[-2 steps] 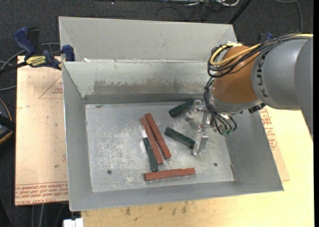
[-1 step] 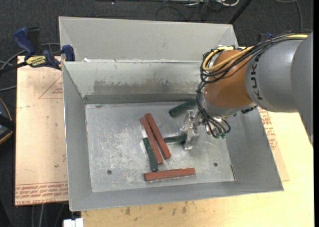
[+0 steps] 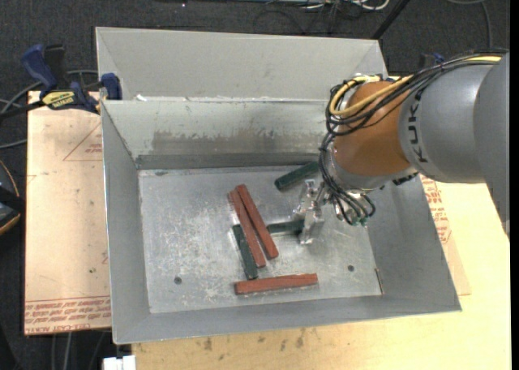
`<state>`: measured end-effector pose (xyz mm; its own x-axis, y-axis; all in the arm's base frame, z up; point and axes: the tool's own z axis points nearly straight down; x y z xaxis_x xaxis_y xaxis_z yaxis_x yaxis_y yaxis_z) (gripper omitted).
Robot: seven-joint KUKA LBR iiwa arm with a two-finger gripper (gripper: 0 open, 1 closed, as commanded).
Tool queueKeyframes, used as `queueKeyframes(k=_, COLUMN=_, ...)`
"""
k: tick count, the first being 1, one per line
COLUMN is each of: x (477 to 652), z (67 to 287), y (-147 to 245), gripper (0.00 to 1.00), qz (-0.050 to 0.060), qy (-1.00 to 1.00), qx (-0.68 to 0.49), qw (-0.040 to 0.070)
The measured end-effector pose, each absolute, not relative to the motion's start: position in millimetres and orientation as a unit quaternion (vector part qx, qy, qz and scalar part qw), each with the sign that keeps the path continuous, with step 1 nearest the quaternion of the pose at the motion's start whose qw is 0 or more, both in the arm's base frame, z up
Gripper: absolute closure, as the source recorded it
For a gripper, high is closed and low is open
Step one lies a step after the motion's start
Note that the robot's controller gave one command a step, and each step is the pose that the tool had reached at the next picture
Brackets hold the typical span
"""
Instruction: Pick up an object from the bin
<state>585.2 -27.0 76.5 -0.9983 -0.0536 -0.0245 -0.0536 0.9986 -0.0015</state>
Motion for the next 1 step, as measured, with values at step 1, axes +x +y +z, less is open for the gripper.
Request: queueKeyframes(k=1, x=587.5, z=214.0, y=-28.7, gripper=1.00, qz=0.000, qy=1.000, qx=-0.003, qw=0.003)
